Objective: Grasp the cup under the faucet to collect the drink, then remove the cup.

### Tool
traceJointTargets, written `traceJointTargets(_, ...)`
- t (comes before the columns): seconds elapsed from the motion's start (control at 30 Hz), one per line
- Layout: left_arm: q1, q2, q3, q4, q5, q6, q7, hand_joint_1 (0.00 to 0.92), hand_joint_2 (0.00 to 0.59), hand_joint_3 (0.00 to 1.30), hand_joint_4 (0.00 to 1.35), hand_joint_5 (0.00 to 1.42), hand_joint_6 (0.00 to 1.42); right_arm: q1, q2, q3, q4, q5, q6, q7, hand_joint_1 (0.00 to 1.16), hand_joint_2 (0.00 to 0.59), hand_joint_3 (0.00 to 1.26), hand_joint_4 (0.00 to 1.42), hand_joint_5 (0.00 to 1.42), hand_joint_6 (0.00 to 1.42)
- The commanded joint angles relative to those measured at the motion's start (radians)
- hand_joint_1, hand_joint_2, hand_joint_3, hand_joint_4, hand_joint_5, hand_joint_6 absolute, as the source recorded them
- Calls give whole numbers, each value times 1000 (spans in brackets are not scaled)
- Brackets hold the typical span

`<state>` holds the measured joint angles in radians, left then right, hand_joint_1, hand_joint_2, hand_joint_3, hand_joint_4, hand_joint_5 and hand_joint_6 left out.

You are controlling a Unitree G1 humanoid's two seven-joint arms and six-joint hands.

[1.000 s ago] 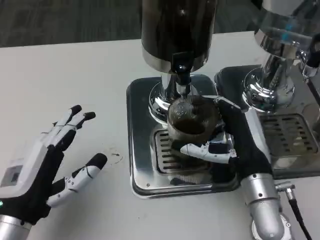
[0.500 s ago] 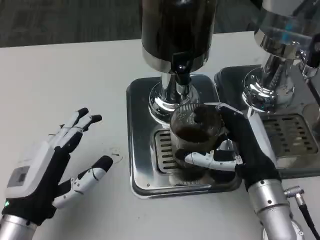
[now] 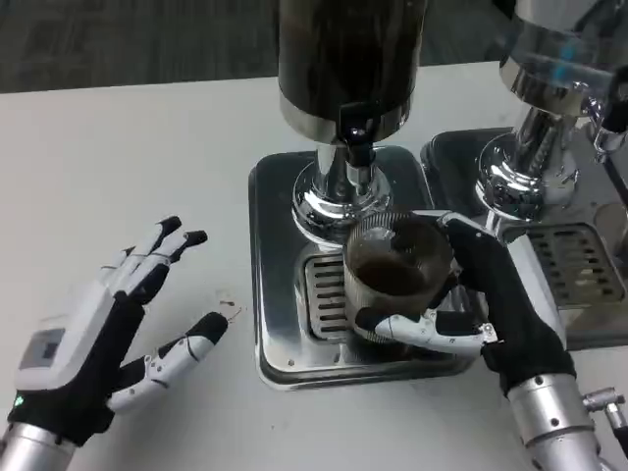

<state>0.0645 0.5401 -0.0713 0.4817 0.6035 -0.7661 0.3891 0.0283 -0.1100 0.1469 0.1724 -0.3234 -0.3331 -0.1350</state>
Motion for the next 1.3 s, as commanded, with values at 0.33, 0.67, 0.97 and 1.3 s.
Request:
traceJointTargets(0.33, 57, 136, -32, -138, 132, -27, -8, 0, 212, 68, 0, 36, 0, 88, -17, -12, -185, 31, 24, 71, 1021, 129, 595, 651, 753, 912)
traceJointTargets(0.67, 139, 156, -10, -196, 132, 20, -11, 0, 212, 56, 0, 1, 0, 126, -24, -3, -236, 19, 18, 106, 1020, 128, 595, 653, 760, 915)
traceJointTargets(0.97, 134, 165, -14, -194, 121, 26, -36, 0, 212, 56, 0, 0, 0, 146, -27, 8, -270, 10, 23, 120, 1017, 122, 599, 661, 768, 915)
traceJointTargets(1.3, 195, 180, 1, -246, 131, 25, -27, 0, 212, 47, 0, 0, 0, 205, -57, 25, -374, 24, 37, 180, 1009, 118, 605, 662, 770, 929)
